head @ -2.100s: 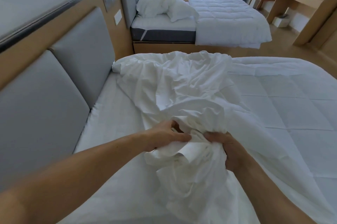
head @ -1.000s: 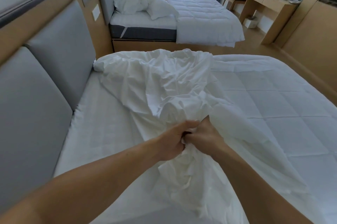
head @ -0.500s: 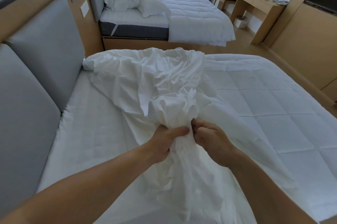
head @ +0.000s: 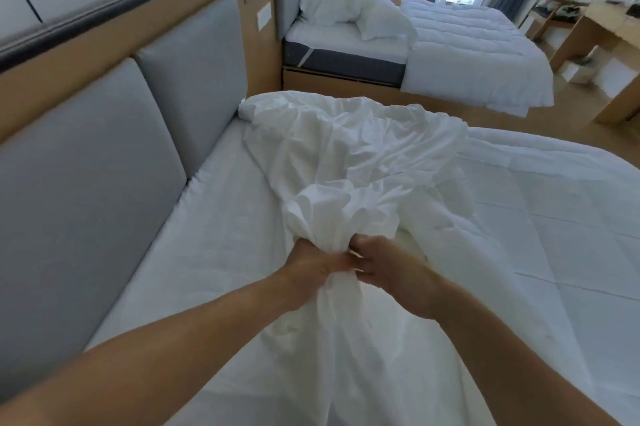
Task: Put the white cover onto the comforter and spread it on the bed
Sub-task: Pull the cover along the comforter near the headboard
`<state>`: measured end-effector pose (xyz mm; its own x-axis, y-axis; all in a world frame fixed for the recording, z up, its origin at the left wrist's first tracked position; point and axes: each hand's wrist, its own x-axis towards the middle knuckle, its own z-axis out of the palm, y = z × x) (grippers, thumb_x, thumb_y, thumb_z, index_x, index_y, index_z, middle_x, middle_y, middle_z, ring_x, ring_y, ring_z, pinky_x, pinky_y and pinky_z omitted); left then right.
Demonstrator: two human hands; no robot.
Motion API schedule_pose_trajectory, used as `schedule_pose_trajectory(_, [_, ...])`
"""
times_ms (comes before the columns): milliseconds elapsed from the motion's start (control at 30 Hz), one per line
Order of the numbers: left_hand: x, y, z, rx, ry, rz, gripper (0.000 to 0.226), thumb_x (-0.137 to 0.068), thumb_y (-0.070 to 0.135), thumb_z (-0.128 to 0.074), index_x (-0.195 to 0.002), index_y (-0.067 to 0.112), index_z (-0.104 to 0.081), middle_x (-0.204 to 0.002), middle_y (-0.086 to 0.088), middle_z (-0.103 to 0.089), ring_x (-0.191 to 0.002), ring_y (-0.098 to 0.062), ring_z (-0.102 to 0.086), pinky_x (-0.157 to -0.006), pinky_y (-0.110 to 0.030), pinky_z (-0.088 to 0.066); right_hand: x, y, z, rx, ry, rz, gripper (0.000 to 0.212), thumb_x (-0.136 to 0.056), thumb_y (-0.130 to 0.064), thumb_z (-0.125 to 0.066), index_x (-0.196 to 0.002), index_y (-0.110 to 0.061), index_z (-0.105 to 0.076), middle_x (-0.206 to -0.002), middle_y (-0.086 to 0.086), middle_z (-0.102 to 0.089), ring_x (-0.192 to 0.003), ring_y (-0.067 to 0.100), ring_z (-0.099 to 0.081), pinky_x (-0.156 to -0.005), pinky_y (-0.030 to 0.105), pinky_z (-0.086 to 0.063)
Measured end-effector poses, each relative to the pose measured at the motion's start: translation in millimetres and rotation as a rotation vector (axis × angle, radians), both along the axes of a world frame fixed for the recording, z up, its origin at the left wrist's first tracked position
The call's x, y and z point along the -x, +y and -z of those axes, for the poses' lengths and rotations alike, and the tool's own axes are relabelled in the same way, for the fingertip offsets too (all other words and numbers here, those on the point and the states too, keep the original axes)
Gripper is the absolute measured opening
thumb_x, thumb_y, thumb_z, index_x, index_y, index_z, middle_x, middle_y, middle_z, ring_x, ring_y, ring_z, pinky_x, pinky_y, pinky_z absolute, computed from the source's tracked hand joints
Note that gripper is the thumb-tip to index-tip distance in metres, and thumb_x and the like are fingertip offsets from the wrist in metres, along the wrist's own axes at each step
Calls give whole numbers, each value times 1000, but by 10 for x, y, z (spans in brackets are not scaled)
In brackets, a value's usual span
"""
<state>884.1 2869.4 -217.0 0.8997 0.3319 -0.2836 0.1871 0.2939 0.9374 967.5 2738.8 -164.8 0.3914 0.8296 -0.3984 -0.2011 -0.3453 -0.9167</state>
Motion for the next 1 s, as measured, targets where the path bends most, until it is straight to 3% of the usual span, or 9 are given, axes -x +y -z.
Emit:
schedule_pose_trajectory(67, [5, -48, 4, -77, 45, -69, 41, -69, 0, -82, -107, 5, -69, -100, -12, -74, -94, -26, -72, -74, -32, -59, -167, -61, 10, 151, -257, -108, 37, -79, -34, -56, -106, -16, -73, -112, 9, -71, -109, 27, -66, -95, 39, -51])
schedule_pose_trajectory(200, [43, -15, -25, -303, 197, -44, 61, -54, 12, -74, -113, 18, -62, -108, -6, -68, -102, -20, -65, -84, -34, -58, -578, -16, -79, 40, -1358, -300, 29, -81, -29, -71, -110, -32, -73, -100, -13, -73, -96, 11, -65, -88, 37, -55])
schedule_pose_trajectory(267, [114, 15, -81, -391, 262, 49, 74, -56, 16, -77, -126, 20, -55, -119, -2, -64, -110, -16, -61, -94, -34, -54, -691, 136, -80, -108, -1639, -481, 77, -71, -40, -81, -141, -34, -49, -139, -5, -53, -131, 18, -44, -107, 44, -45])
schedule_pose_trajectory(333, [149, 6, -142, -462, 317, 109, 81, -65, 14, -83, -137, 20, -46, -128, 1, -58, -118, -16, -55, -101, -34, -50, -695, 347, -73, -96, -1745, -819, 121, -65, -53, -83, -157, -37, -5, -166, -3, -1, -152, 24, 5, -122, 45, -10])
schedule_pose_trajectory(400, [143, -1, -206, -533, 373, 120, 67, -73, 8, -81, -131, 17, -49, -122, 1, -59, -112, -16, -58, -95, -31, -53, -646, 560, -7, -123, -1794, -1039, 127, -64, -57, -82, -157, -35, 2, -167, -5, 11, -151, 21, 22, -120, 43, 3])
schedule_pose_trajectory(467, [153, 59, -238, -527, 409, 109, 49, -75, 4, -77, -115, 22, -55, -105, 5, -63, -93, -6, -63, -79, -23, -57, -620, 718, 54, -152, -1766, -1093, 104, -69, -52, -79, -155, -28, -24, -162, -1, -27, -153, 21, -6, -122, 36, -7])
schedule_pose_trajectory(567, [196, 190, -243, -446, 474, 134, 31, -75, -2, -74, -87, 24, -61, -81, 8, -62, -60, 2, -59, -53, -15, -47, -626, 872, 58, -35, -1624, -1062, 62, -75, -42, -73, -131, -24, -52, -116, -2, -65, -112, 18, -58, -95, 27, -41])
schedule_pose_trajectory(767, [-19, 342, -90, -543, 522, -89, 41, -64, 15, -78, -97, 25, -55, -95, 4, -66, -79, -15, -63, -62, -28, -50, -676, 1171, 27, 409, -1318, -937, 22, -68, -32, -68, -85, -19, -64, -75, -5, -64, -68, 18, -60, -53, 26, -38])
schedule_pose_trajectory(1000, [-197, 448, 154, -780, 590, -129, 50, -70, 34, -79, -109, 24, -51, -97, 6, -66, -85, -18, -64, -68, -31, -52, -776, 1431, 48, 466, -1253, -913, 32, -67, -30, -70, -98, -22, -64, -75, -9, -61, -75, 19, -62, -59, 26, -41])
